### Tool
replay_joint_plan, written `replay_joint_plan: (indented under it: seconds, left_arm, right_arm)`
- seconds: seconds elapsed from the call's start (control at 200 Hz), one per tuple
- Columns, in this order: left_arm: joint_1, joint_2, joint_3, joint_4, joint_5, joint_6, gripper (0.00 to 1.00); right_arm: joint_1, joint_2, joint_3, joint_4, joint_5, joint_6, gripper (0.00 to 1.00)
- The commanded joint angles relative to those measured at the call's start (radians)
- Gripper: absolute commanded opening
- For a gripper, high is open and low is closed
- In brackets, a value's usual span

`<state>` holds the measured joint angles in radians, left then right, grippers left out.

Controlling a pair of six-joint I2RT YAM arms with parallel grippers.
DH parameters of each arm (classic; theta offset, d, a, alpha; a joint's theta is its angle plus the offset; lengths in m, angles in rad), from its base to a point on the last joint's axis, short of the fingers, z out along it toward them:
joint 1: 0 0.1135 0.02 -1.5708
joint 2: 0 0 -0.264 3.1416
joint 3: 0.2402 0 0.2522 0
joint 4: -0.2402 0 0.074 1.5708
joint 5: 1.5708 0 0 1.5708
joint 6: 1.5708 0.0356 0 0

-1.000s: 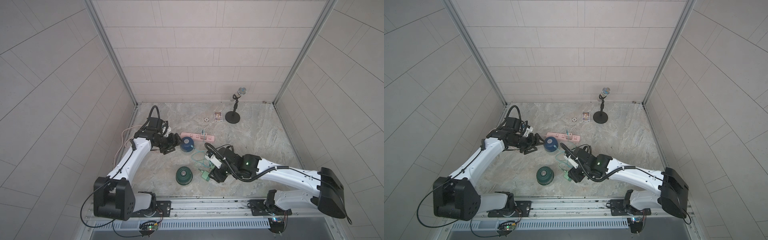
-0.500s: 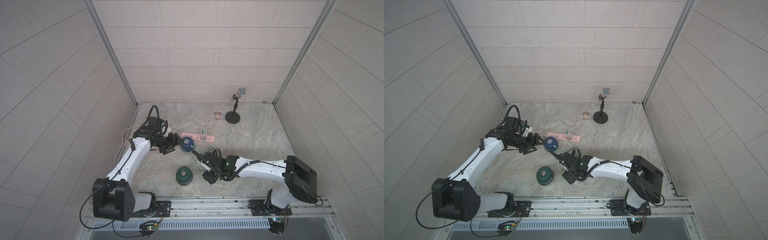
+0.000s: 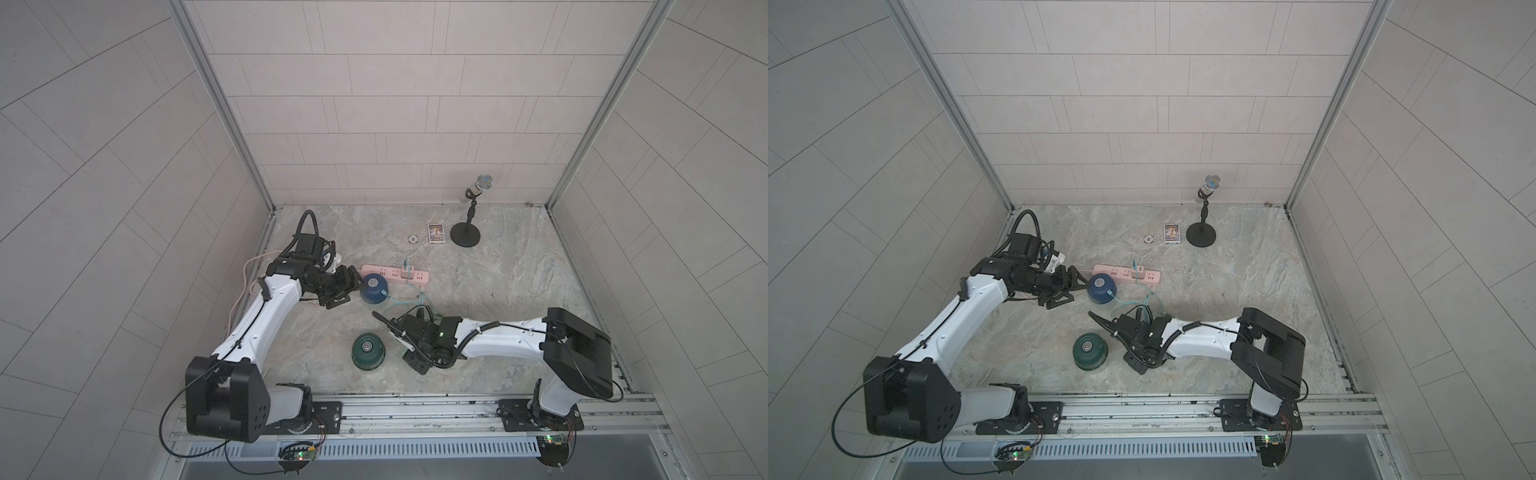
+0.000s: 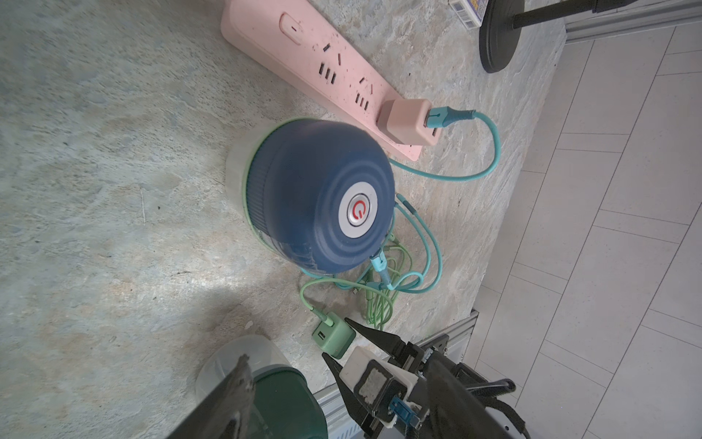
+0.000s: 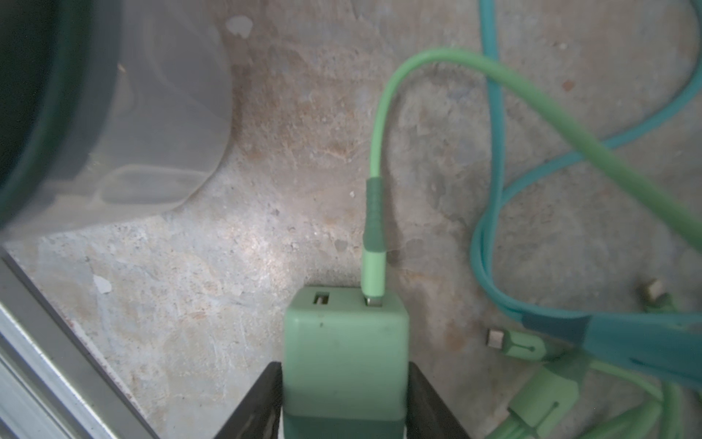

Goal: Charge the cordless meat grinders
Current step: Pick up the plug from the center of the board.

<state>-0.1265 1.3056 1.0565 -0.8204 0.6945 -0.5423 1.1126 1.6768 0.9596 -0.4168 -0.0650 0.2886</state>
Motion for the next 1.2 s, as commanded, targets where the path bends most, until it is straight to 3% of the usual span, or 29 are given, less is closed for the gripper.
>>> replay_joint_plan:
  seconds: [0.0,0.17,0.545,0.861,1.076,1.196]
  left_arm:
    - [0.003,-0.014,0.005,-0.005,0.006,0.008,0.75]
    - [0.004,-0.02,0.012,-0.012,0.008,0.012,0.74]
    - [0.003,-0.038,0.058,-0.024,0.043,0.006,0.73]
    - [-0.008,-0.033,0.098,0.01,0.053,-0.028,0.73]
    - [-0.057,0.005,0.162,0.033,0.066,-0.033,0.72]
    - [-0.116,0.07,0.255,0.036,0.07,-0.019,0.72]
  right_arm:
    - [0.005,-0.002,0.021,-0.028,0.031,0.004,0.4]
    - [0.005,-0.081,0.013,-0.046,-0.014,-0.006,0.29]
    - [-0.045,-0.49,-0.046,-0.201,-0.044,0.02,0.26]
    - [-0.334,-0.719,0.021,-0.373,-0.099,0.049,0.25]
    - [-0.521,-0.715,0.085,-0.421,-0.058,-0.019,0.25]
    - [-0.56,-0.663,0.132,-0.399,-0.072,-0.092,0.25]
